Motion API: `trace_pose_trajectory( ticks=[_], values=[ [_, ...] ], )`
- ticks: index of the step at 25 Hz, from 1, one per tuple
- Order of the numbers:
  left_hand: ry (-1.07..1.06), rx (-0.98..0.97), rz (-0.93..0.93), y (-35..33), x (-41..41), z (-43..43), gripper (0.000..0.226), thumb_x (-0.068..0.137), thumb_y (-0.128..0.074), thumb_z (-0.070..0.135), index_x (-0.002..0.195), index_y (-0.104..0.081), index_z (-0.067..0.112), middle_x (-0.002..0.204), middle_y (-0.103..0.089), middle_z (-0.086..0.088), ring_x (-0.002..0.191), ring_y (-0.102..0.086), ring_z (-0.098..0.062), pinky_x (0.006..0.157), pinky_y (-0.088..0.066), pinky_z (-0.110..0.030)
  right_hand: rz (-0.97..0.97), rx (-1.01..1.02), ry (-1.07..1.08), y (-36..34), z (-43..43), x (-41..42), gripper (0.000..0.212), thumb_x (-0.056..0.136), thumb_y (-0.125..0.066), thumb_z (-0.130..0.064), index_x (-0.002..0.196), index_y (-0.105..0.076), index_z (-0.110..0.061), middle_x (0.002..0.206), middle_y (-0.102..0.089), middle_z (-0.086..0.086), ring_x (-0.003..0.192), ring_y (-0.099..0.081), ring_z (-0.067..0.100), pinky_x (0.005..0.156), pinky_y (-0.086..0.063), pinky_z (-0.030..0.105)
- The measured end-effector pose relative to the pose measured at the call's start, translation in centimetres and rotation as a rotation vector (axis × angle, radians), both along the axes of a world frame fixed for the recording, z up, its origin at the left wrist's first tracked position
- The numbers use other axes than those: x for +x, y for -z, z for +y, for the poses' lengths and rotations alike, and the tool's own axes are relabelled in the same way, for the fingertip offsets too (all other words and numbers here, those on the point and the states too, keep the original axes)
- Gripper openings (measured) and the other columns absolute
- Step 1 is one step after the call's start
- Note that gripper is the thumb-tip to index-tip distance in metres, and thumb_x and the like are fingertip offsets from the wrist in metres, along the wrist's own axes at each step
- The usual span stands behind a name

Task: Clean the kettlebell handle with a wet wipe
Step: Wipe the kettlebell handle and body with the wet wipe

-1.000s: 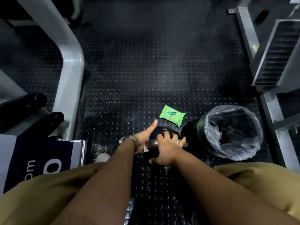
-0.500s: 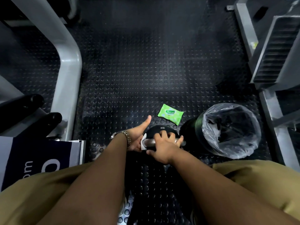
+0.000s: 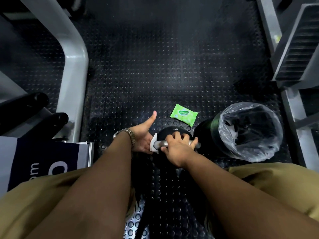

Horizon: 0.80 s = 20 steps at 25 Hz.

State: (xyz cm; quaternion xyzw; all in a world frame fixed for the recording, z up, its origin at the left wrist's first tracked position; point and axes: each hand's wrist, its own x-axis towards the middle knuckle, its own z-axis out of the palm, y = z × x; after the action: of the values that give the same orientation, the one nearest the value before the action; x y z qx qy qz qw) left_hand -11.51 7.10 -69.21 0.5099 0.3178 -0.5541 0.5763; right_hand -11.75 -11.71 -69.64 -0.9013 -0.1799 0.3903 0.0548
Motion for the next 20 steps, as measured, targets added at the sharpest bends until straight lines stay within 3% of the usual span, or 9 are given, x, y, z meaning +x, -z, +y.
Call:
trace_pose_trajectory(
  ticks=[4,6,10,12,14,15,17,18,20],
  values=[
    [-0.164,0.046,-0.064,0.3,-1.0,-4.1,0.094,0.078,-0.028,0.097,0.075,-0.07,0.013,0.073,-0.072,-0.004,0.069,-0.065,-0.02,0.066,-0.052,-0.03,0.006,0.016,0.006,0.4,-0.1,-0.1,0.043,0.102,-0.04,-0.055,0.135,-0.043,-0.027,0.15,-0.03,0.003,0.143,-0.02,0.039,0.111,0.002,0.079],
    [-0.192,0.202,-0.148,0.9,-1.2,-5.6,0.076,0.086,-0.032,0.089,0.079,-0.063,0.019,0.072,-0.069,0.001,0.07,-0.063,-0.019,0.065,-0.049,-0.031,0.008,0.02,0.004,0.3,-0.1,0.0,0.044,0.102,-0.04,-0.055,0.135,-0.043,-0.026,0.152,-0.029,0.003,0.144,-0.018,0.04,0.111,0.002,0.079],
    [-0.126,-0.003,-0.013,1.0,-0.4,-2.8,0.107,0.063,-0.033,0.106,0.086,-0.072,0.009,0.083,-0.065,-0.008,0.063,-0.061,-0.019,0.06,-0.052,-0.028,0.017,0.021,0.006,0.1,-0.2,-0.1,0.045,0.102,-0.041,-0.056,0.135,-0.044,-0.026,0.152,-0.03,0.004,0.144,-0.018,0.041,0.11,0.002,0.08],
    [0.004,-0.043,0.008,0.3,0.6,-0.6,0.135,0.051,-0.032,0.111,0.108,-0.073,-0.004,0.107,-0.069,-0.015,0.088,-0.066,-0.024,0.083,-0.056,-0.031,0.019,0.014,-0.003,-0.1,-0.2,0.0,0.045,0.102,-0.04,-0.055,0.134,-0.044,-0.025,0.152,-0.03,0.005,0.144,-0.018,0.041,0.11,0.001,0.08],
    [0.064,-0.054,0.022,-0.3,1.3,-0.1,0.148,0.046,-0.034,0.112,0.126,-0.067,-0.008,0.12,-0.068,-0.017,0.104,-0.063,-0.026,0.103,-0.049,-0.034,0.019,0.012,0.0,-0.1,-0.2,0.0,0.044,0.102,-0.04,-0.055,0.133,-0.045,-0.024,0.151,-0.03,0.005,0.144,-0.019,0.041,0.11,0.001,0.079],
    [0.08,-0.05,0.022,-0.4,1.2,-0.4,0.141,0.048,-0.033,0.112,0.117,-0.073,-0.004,0.115,-0.069,-0.016,0.1,-0.063,-0.026,0.101,-0.051,-0.033,0.013,0.009,-0.001,0.0,-0.2,0.0,0.043,0.102,-0.041,-0.055,0.133,-0.045,-0.024,0.151,-0.031,0.005,0.144,-0.019,0.041,0.11,0.001,0.079],
    [0.019,-0.007,-0.001,-0.6,0.4,-2.3,0.109,0.064,-0.025,0.106,0.072,-0.079,0.013,0.088,-0.067,-0.011,0.073,-0.063,-0.021,0.071,-0.058,-0.025,0.004,0.018,0.008,0.2,-0.2,0.0,0.044,0.102,-0.041,-0.055,0.133,-0.045,-0.024,0.152,-0.03,0.006,0.144,-0.018,0.041,0.11,0.001,0.079],
    [-0.016,0.036,-0.02,-0.5,-0.2,-3.5,0.1,0.075,-0.021,0.1,0.053,-0.072,0.018,0.072,-0.064,-0.007,0.057,-0.058,-0.018,0.054,-0.054,-0.02,-0.002,0.027,0.012,0.2,-0.2,-0.1,0.044,0.102,-0.042,-0.055,0.134,-0.045,-0.024,0.153,-0.03,0.006,0.145,-0.018,0.042,0.11,0.002,0.079],
    [-0.075,0.17,-0.089,-0.2,-1.2,-5.6,0.093,0.085,-0.022,0.092,0.041,-0.06,0.02,0.047,-0.055,-0.001,0.035,-0.048,-0.013,0.04,-0.04,-0.018,-0.012,0.042,0.011,0.2,-0.2,-0.2,0.043,0.102,-0.042,-0.054,0.133,-0.045,-0.024,0.153,-0.03,0.006,0.145,-0.018,0.042,0.11,0.002,0.079]
  ],
)
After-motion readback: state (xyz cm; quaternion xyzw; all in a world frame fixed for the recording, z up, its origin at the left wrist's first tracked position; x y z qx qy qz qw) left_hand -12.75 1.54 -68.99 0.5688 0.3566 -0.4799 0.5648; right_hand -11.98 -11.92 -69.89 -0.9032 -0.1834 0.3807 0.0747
